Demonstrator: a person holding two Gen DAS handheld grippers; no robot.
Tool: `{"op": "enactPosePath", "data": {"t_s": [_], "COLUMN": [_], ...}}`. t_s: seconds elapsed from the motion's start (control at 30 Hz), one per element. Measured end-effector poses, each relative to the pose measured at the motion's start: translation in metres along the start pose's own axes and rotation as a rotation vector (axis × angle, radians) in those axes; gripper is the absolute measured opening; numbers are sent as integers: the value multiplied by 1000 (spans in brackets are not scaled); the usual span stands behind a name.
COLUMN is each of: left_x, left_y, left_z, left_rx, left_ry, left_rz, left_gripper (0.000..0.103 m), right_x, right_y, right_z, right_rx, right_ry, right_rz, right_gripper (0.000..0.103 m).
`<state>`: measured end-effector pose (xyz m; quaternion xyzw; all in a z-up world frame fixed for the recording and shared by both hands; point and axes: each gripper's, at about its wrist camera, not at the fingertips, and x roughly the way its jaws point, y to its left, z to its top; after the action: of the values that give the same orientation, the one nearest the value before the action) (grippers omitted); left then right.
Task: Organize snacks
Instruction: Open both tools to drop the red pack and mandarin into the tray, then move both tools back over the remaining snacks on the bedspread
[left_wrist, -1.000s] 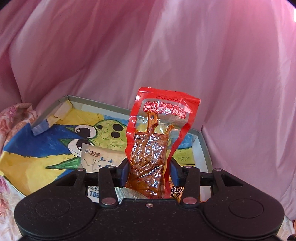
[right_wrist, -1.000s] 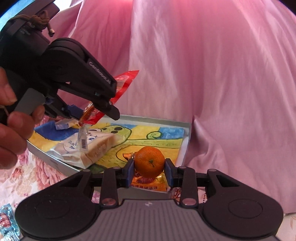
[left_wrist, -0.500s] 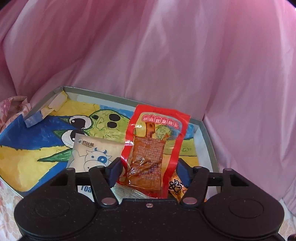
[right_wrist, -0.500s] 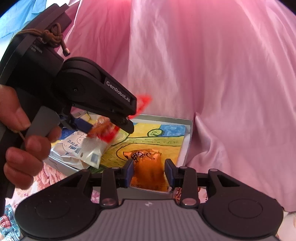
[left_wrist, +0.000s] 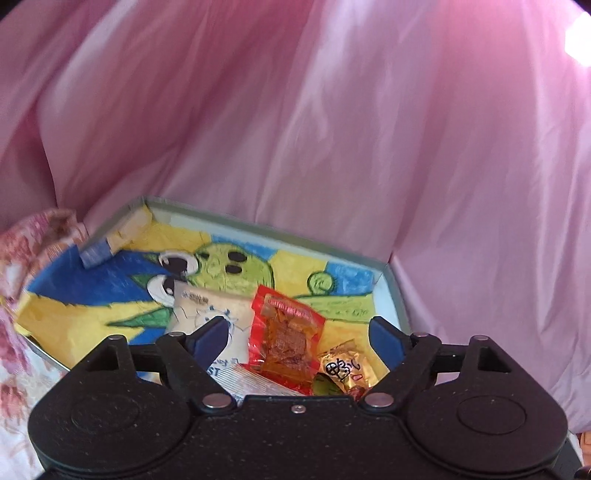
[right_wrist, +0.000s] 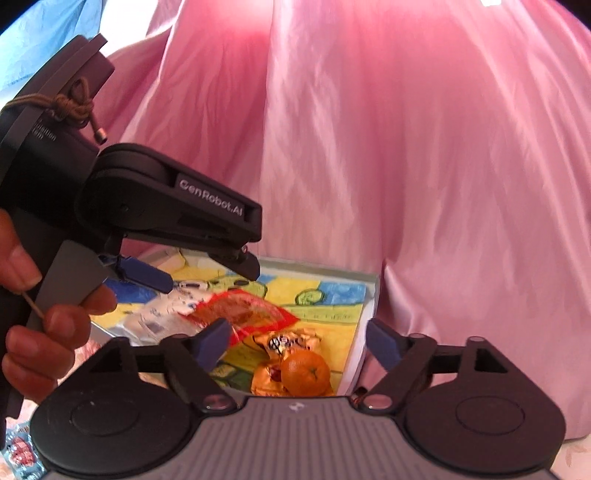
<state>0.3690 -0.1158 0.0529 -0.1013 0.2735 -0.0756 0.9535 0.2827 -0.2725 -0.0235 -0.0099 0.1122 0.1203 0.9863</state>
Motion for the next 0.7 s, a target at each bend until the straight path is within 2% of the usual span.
{"op": "enactPosePath", "data": {"t_s": [0.17,0.43,0.7], "left_x": [-39,-104,-163], "left_y": [4,30,58], "left_z": [-4,-25,-63], "left_rx": [27,12,21], "left_ry": [-83,-159,-160], "left_rz": [18,50,90], "left_gripper": [94,98,98], "right_x": [-22,-59,-108], "right_y": [6,15,29], "right_z": [12,19,9], "right_rx": [-18,-40,-23], "right_ry": [-53,-95,-111], "right_rz": [-13,-40,-70], "right_gripper": [103,103,103]}}
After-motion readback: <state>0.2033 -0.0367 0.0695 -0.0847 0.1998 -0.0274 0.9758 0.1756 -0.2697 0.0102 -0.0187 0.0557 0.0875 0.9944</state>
